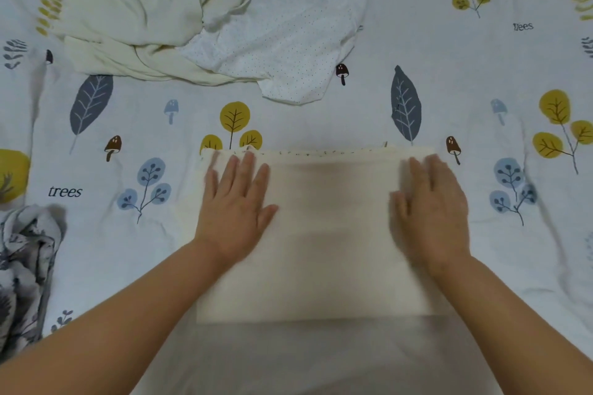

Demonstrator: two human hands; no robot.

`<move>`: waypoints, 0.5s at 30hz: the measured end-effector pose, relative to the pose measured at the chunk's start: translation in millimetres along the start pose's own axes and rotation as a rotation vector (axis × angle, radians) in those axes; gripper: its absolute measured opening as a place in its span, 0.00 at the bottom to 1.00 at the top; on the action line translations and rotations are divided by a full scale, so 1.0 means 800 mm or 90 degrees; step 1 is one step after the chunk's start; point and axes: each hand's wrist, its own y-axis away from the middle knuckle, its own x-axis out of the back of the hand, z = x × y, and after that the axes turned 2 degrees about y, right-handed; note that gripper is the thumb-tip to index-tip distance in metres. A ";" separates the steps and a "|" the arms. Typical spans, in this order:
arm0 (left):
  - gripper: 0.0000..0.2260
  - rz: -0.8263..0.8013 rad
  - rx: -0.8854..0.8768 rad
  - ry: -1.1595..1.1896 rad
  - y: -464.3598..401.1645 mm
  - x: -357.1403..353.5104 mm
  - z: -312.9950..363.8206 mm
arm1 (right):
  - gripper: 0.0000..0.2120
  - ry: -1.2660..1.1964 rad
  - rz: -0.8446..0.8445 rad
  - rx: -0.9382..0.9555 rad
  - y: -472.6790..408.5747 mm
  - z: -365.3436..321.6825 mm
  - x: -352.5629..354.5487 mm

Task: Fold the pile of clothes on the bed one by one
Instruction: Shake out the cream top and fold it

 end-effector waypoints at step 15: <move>0.22 -0.066 0.052 0.361 0.080 0.016 0.009 | 0.10 -0.743 -0.295 -0.423 0.046 -0.018 0.068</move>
